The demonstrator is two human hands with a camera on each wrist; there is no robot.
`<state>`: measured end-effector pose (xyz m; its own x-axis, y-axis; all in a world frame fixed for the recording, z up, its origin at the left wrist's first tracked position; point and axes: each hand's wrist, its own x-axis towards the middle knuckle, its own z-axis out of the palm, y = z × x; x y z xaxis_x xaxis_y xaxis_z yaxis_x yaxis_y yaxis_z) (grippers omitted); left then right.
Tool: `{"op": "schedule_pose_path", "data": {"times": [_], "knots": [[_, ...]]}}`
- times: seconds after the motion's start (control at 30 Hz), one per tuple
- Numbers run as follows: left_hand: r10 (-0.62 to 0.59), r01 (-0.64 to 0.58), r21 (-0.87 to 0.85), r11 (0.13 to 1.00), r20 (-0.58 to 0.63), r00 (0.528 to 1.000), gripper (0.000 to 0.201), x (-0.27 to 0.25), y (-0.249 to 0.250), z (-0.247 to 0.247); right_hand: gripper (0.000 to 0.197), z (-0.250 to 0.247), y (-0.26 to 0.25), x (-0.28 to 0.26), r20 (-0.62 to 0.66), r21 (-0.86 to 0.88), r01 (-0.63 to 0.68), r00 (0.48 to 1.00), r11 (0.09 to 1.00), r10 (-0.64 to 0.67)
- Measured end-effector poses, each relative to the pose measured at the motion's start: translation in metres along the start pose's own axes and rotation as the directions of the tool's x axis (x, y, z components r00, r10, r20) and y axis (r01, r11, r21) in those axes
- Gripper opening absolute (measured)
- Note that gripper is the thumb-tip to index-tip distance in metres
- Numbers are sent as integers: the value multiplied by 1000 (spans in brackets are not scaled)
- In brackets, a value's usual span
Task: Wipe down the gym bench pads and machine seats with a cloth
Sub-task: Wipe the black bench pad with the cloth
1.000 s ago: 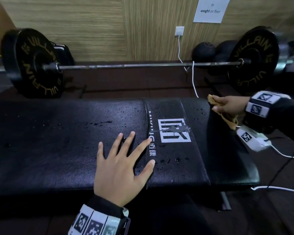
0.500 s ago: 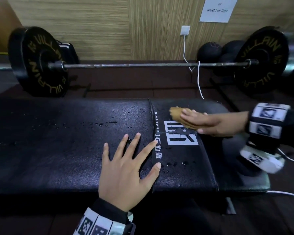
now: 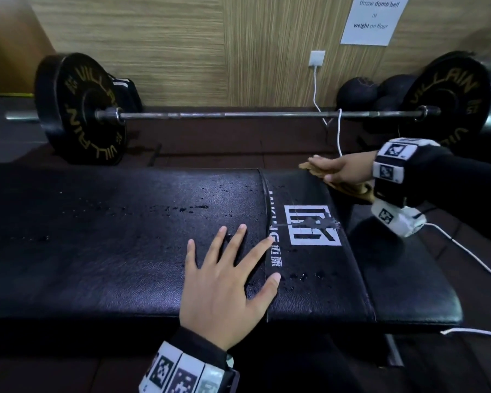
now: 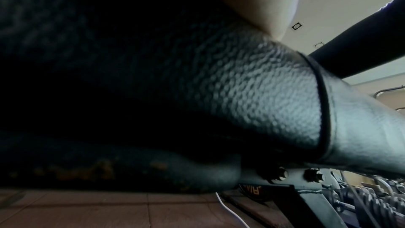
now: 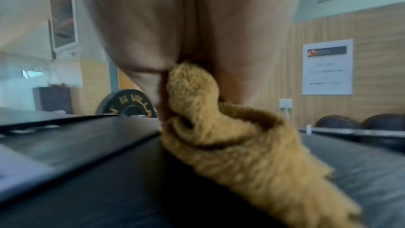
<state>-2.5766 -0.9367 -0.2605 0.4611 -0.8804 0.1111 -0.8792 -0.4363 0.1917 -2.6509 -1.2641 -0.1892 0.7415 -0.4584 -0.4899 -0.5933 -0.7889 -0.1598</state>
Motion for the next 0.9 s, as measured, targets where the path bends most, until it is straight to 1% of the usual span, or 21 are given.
{"op": "schedule_pose_path", "data": {"times": [0.07, 0.13, 0.2, 0.23, 0.27, 0.33, 0.4, 0.47, 0.53, 0.6, 0.67, 0.77, 0.8, 0.9], "knots": [[2, -2, 1, 1000, -3, 1000, 55, -1, -1, 0, 64, 8, -16, -5, 24, 10, 94, 995, 996, -94], [7, -7, -5, 1000, 2, 1000, 55, -1, -1, 0, 67, 23, -20, -21, 51, 47, 198, 978, 979, -200], [11, -11, -10, 1000, 9, 1000, 55, 0, -1, 0, 69, 39, -12, -43, 96, 80, 305, 945, 949, -312], [11, -11, -8, 1000, 14, 1000, 55, 0, -2, 0, 68, 46, -5, -54, 120, 103, 339, 929, 935, -350], [12, -11, -7, 1000, 18, 1000, 55, 0, -2, -1, 68, 49, 4, -64, 139, 134, 347, 921, 928, -364], [14, -14, -16, 1000, 27, 1000, 56, 0, -2, -1, 69, 49, 21, -75, 138, 188, 299, 935, 936, -326], [11, -10, -31, 999, 44, 999, 59, 0, -3, -3, 71, 44, 33, -74, 99, 200, 214, 966, 956, -237], [4, -2, -48, 999, 51, 999, 66, 0, -6, -4, 72, 36, 37, -63, 68, 176, 128, 988, 976, -141], [9, -8, -36, 999, 35, 999, 70, -2, -12, -3, 70, 27, 36, -45, 51, 142, 53, 997, 988, -61], [6, -5, -14, 1000, 10, 1000, 68, -5, -23, -5, 65, 18, 28, -26, 31, 117, -6, 1000, 993, 2], [-57, 57, -8, 998, -6, 998, 64, -7, -41, -10, 62, 10, 17, -9, 17, 124, -46, 999, 991, 45], [-164, 166, 36, 985, -40, 986, 68, -12, -69, -15, 57, 0, 4, 9, 11, 155, -76, 997, 985, 75], [-188, 189, 42, 981, -38, 981, 68, -12, -74, -17, 56, -3, 1, 14, 20, 135, -83, 996, 987, 81], [-235, 235, 29, 972, 19, 972, 63, -11, -72, -20, 51, -10, -6, 25, 19, 83, -106, 994, 991, 105]]}}
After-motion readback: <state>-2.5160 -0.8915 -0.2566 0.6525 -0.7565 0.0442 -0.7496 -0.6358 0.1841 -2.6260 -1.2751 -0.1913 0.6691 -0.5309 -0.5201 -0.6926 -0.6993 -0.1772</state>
